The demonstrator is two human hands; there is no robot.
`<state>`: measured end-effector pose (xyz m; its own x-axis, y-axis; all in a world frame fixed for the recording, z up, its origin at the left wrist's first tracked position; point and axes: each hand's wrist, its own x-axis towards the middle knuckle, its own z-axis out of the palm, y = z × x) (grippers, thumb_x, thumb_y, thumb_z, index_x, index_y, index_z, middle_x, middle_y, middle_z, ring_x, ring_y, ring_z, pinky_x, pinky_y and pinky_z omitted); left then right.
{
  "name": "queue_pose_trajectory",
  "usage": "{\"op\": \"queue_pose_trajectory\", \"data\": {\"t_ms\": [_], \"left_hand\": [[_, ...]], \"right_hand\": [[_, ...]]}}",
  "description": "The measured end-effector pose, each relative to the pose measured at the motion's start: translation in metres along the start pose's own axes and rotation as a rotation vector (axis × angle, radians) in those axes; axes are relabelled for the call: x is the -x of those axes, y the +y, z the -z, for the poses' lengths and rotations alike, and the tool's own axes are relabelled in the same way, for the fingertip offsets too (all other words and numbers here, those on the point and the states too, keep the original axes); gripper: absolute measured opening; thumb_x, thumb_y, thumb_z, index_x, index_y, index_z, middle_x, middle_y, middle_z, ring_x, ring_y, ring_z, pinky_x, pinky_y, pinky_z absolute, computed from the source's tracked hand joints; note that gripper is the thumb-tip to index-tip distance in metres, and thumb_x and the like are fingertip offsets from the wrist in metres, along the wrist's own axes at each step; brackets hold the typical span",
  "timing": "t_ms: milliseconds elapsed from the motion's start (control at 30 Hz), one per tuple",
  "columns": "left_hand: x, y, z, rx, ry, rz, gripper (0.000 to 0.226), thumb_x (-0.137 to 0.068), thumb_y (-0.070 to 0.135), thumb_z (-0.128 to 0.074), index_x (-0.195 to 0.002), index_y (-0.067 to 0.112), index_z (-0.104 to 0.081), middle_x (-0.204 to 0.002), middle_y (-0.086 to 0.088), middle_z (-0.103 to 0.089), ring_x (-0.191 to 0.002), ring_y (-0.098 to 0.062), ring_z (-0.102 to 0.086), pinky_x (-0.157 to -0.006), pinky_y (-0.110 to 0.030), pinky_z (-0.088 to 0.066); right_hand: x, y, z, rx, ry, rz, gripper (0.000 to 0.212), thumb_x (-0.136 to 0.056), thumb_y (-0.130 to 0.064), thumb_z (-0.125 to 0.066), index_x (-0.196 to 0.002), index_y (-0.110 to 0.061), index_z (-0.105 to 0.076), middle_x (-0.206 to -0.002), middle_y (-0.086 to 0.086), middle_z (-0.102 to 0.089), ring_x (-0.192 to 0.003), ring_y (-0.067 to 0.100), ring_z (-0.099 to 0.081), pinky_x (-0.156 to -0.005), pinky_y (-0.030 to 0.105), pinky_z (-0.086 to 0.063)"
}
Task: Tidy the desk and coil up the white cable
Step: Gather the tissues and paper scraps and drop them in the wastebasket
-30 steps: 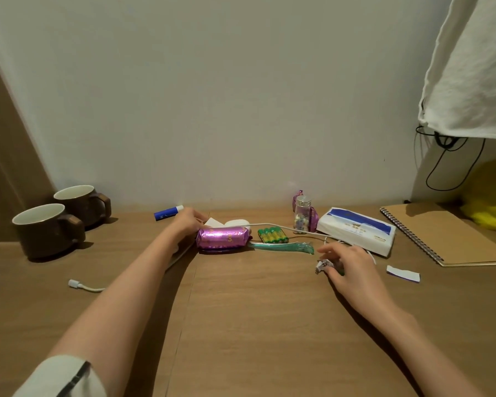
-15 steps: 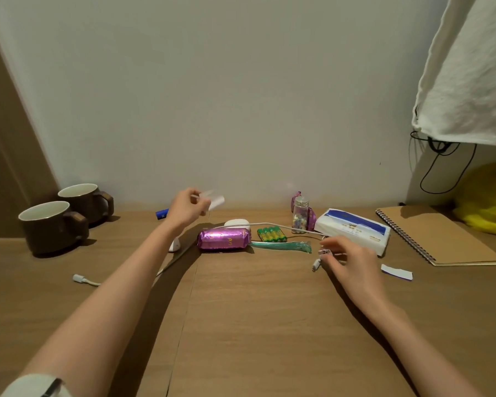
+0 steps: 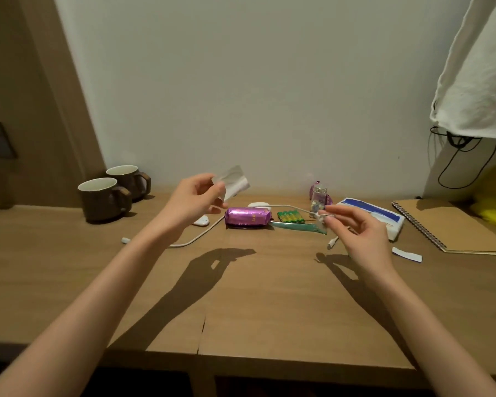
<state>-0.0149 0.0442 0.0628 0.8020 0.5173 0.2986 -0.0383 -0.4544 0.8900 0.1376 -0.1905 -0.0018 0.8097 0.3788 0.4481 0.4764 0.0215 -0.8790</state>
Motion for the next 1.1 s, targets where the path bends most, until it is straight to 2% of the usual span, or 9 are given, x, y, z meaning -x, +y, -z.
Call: {"op": "queue_pose_trajectory", "data": {"t_ms": [100, 233, 300, 467, 633, 767, 933, 1033, 1100], "left_hand": [[0.046, -0.001, 0.01, 0.016, 0.034, 0.017, 0.015, -0.095, 0.024, -0.051, -0.101, 0.016, -0.063, -0.082, -0.002, -0.064, -0.075, -0.01, -0.068, -0.073, -0.027, -0.056], [0.106, -0.01, 0.03, 0.012, 0.102, 0.07, 0.023, -0.092, 0.027, -0.054, -0.112, 0.017, -0.06, -0.083, -0.001, -0.066, -0.075, -0.012, -0.068, -0.066, -0.026, -0.054], [0.139, -0.017, 0.043, 0.028, 0.117, 0.1, 0.023, -0.089, 0.026, -0.055, -0.11, 0.017, -0.06, -0.083, -0.001, -0.068, -0.073, -0.013, -0.067, -0.064, -0.023, -0.052], [0.216, -0.044, 0.078, 0.023, 0.076, 0.154, 0.016, -0.085, 0.022, -0.058, -0.097, 0.014, -0.065, -0.068, 0.002, -0.067, -0.062, -0.008, -0.063, -0.061, -0.014, -0.05], [0.276, -0.101, 0.115, 0.041, 0.039, 0.321, 0.012, -0.087, 0.011, -0.057, -0.092, 0.005, -0.066, -0.068, -0.006, -0.066, -0.062, -0.013, -0.064, -0.055, -0.019, -0.051], [0.307, -0.178, 0.127, 0.002, 0.007, 0.522, 0.01, -0.088, 0.009, -0.058, -0.092, 0.002, -0.063, -0.068, -0.006, -0.063, -0.062, -0.014, -0.064, -0.054, -0.021, -0.052], [0.328, -0.278, 0.111, -0.177, -0.036, 0.74, 0.014, -0.092, 0.003, -0.052, -0.096, -0.01, -0.055, -0.066, -0.012, -0.055, -0.05, -0.006, -0.06, -0.05, -0.019, -0.052], [0.338, -0.328, 0.101, -0.224, -0.102, 0.856, 0.011, -0.091, 0.008, -0.054, -0.09, -0.003, -0.055, -0.059, -0.004, -0.059, -0.047, -0.009, -0.061, -0.056, -0.031, -0.055], [0.343, -0.353, 0.094, -0.274, -0.149, 0.911, 0.008, -0.09, 0.01, -0.054, -0.083, 0.006, -0.053, -0.055, 0.0, -0.061, -0.048, -0.012, -0.062, -0.058, -0.031, -0.054]], "right_hand": [[0.026, -0.033, -0.017, -0.15, -0.113, -0.005, 0.021, -0.086, -0.012, -0.066, -0.106, -0.019, -0.068, -0.101, -0.008, -0.073, -0.098, 0.005, -0.068, -0.079, 0.018, -0.055], [0.07, -0.07, -0.039, -0.237, -0.324, 0.032, 0.02, -0.084, -0.012, -0.067, -0.102, -0.019, -0.069, -0.099, -0.005, -0.075, -0.095, 0.007, -0.069, -0.077, 0.016, -0.054], [0.094, -0.079, -0.053, -0.27, -0.434, 0.033, 0.02, -0.083, -0.008, -0.067, -0.102, -0.015, -0.069, -0.098, -0.005, -0.075, -0.095, 0.008, -0.07, -0.077, 0.015, -0.053], [0.152, -0.076, -0.098, -0.315, -0.768, -0.034, 0.017, -0.084, -0.002, -0.065, -0.101, -0.003, -0.069, -0.096, 0.004, -0.076, -0.092, 0.015, -0.071, -0.078, 0.02, -0.054], [0.201, -0.043, -0.15, -0.261, -1.011, -0.134, 0.015, -0.087, -0.007, -0.066, -0.102, -0.005, -0.07, -0.096, 0.005, -0.075, -0.093, 0.018, -0.071, -0.087, 0.032, -0.056], [0.231, 0.001, -0.195, -0.107, -1.103, -0.179, 0.015, -0.086, -0.013, -0.068, -0.101, -0.011, -0.072, -0.095, 0.002, -0.075, -0.091, 0.009, -0.071, -0.088, 0.033, -0.056], [0.268, 0.069, -0.251, 0.115, -1.097, -0.272, 0.013, -0.086, -0.012, -0.064, -0.091, -0.018, -0.075, -0.087, -0.004, -0.074, -0.082, 0.008, -0.07, -0.081, 0.034, -0.057], [0.287, 0.108, -0.279, 0.219, -1.087, -0.345, 0.017, -0.086, -0.014, -0.061, -0.089, -0.022, -0.075, -0.08, -0.01, -0.072, -0.079, 0.007, -0.068, -0.077, 0.028, -0.057], [0.298, 0.13, -0.294, 0.265, -1.074, -0.395, 0.018, -0.087, -0.016, -0.06, -0.093, -0.021, -0.075, -0.086, -0.011, -0.071, -0.084, 0.006, -0.068, -0.076, 0.019, -0.055]]}}
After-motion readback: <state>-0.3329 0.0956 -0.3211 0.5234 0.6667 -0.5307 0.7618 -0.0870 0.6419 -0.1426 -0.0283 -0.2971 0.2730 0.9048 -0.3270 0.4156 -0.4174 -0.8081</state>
